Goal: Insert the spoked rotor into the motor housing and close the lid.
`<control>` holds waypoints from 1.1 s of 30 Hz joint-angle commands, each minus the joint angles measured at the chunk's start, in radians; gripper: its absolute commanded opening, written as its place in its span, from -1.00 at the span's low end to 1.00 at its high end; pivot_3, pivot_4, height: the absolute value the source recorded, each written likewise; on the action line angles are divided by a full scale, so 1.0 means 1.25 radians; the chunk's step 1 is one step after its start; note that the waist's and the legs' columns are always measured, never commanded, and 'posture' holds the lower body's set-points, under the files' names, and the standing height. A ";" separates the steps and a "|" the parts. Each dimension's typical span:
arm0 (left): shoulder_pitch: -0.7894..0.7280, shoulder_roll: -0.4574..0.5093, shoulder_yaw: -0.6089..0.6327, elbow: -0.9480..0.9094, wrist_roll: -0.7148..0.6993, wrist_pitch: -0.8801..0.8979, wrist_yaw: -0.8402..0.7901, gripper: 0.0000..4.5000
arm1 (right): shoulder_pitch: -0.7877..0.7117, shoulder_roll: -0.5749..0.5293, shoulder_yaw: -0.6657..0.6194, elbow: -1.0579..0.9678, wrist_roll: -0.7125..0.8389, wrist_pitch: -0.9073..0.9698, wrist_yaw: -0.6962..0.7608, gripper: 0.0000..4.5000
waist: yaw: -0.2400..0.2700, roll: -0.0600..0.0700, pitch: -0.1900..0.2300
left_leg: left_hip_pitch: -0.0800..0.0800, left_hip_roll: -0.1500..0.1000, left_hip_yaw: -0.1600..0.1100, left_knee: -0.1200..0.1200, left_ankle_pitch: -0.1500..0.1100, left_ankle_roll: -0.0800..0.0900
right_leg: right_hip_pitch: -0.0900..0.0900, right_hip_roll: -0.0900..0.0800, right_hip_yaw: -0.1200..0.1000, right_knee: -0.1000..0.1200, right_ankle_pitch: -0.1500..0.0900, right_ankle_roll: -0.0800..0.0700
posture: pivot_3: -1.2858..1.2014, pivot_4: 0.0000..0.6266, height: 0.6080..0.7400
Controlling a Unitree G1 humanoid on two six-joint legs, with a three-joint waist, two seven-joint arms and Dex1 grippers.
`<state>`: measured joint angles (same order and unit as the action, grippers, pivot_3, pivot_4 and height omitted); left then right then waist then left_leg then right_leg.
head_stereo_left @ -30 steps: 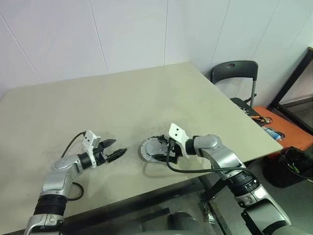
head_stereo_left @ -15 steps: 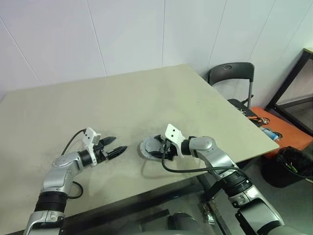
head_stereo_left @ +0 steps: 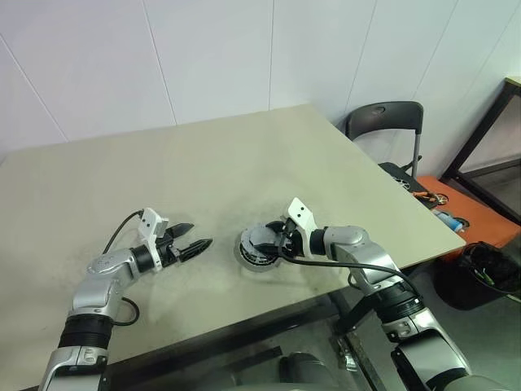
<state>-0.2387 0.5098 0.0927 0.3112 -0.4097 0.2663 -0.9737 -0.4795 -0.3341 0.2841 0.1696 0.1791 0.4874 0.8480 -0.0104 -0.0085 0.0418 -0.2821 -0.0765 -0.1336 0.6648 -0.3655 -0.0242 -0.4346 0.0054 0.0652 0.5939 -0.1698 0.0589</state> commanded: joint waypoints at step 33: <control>0.031 -0.004 0.006 -0.116 -0.005 0.044 0.032 1.00 | 0.015 -0.070 0.036 -0.036 -0.034 -0.175 0.161 0.42 | -0.003 0.000 0.000 | -0.004 0.000 0.000 0.000 0.000 0.000 | -0.005 0.000 0.000 0.000 0.000 0.000 | 0.03 -1.00 1.00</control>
<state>-0.2075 0.5031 0.0924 0.2331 -0.4045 0.3204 -0.9416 -0.4487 -0.4115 0.3278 0.1601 0.1248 0.2506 1.0166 -0.0139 -0.0080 0.0422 -0.2868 -0.0764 -0.1330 0.6643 -0.3657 -0.0240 -0.4404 0.0054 0.0657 0.5937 -0.1694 0.0584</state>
